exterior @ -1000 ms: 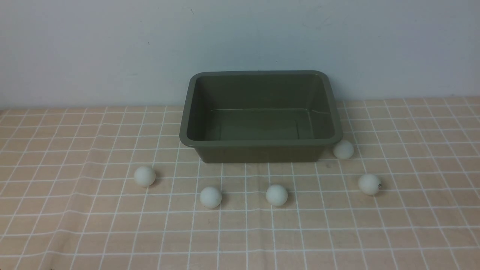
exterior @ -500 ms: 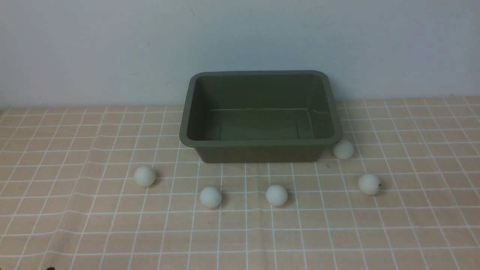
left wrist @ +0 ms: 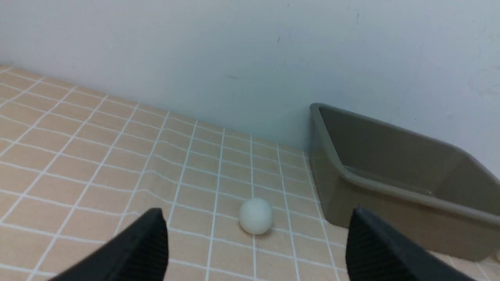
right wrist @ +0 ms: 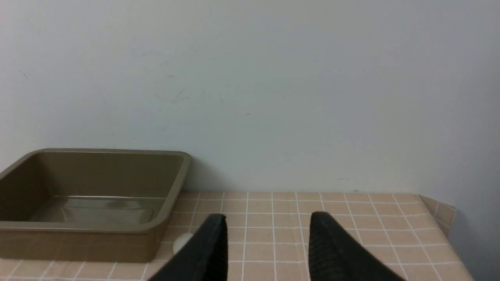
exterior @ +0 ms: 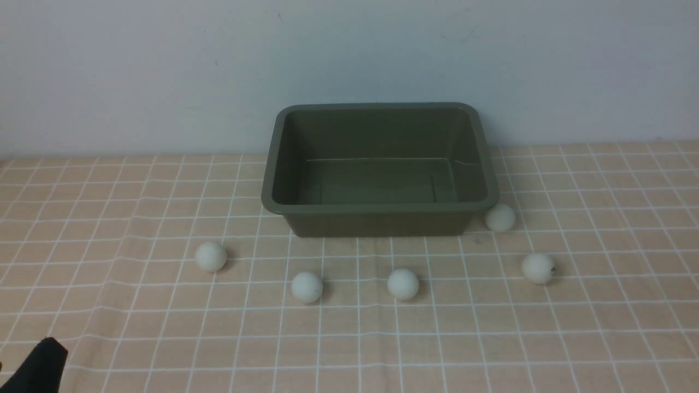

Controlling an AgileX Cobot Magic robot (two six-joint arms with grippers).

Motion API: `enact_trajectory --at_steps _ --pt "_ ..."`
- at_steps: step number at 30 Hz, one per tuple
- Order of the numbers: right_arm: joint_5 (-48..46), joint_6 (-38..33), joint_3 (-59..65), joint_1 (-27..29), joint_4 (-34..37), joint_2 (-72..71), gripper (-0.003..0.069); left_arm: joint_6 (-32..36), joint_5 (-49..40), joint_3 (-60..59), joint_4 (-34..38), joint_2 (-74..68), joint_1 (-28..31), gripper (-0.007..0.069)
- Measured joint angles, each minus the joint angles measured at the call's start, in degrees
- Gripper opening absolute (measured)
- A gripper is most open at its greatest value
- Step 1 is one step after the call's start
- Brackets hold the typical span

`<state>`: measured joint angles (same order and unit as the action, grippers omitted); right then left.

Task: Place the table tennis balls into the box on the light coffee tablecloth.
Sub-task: 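Reach for and grasp a ping pong ball on the table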

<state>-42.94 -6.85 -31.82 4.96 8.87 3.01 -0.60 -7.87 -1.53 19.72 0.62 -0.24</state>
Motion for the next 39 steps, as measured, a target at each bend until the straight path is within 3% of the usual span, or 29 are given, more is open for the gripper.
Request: enact_trajectory --at_steps 6,15,34,39 --pt "-0.14 -0.18 0.0 0.0 0.2 0.0 0.0274 -0.43 2.94 0.0 2.35 0.0 0.0 0.0552" --pt "-0.16 -0.18 0.0 0.0 0.27 0.0 0.0274 -2.72 5.24 -0.11 15.28 0.0 0.0 0.0552" --pt "-0.98 -0.18 0.0 0.0 0.27 0.0 0.0274 -2.78 4.79 -0.11 17.95 0.0 0.0 0.0552" --pt "-3.33 -0.26 0.0 0.0 0.52 0.0 0.0274 -1.35 -0.13 0.77 18.15 0.0 0.0 0.0552"
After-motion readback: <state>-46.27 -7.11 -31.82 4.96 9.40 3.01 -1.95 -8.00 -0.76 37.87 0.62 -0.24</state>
